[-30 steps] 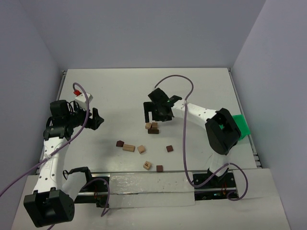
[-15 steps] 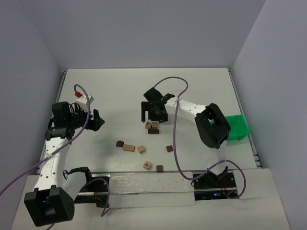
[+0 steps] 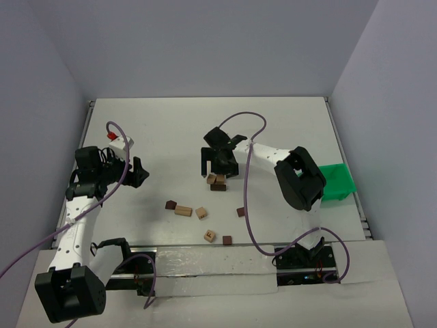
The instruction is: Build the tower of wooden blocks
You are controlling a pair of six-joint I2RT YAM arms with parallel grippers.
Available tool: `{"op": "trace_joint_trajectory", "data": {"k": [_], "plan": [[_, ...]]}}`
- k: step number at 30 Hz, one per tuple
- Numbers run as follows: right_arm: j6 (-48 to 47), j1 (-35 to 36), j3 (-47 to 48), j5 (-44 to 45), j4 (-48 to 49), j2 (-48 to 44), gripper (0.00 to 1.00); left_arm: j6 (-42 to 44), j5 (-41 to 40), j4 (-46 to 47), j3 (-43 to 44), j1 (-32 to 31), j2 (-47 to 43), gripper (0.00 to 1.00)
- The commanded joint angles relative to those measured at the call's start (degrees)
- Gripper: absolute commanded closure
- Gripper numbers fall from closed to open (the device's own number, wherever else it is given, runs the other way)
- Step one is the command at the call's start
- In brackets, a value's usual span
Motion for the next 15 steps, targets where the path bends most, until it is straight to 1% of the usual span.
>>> {"op": "trace_joint_trajectory", "data": {"k": [1,7,15], "plan": [[1.4,0.5,0.0,0.3,0.7,0.6,0.0,0.6,-0.1,3.0,-0.1,-0.1,0.1,0.18],[1.6,0.6,-1.0,-0.2,1.1,0.8,0.02,0.6,0.0,3.2,-0.2,-0.1,0.5,0.18],[1.2,0.6,-1.4,-0.3,1.4,0.5,0.14,0.5,-0.2,3.6,-0.1,-0.2,1.1,0.18]]}}
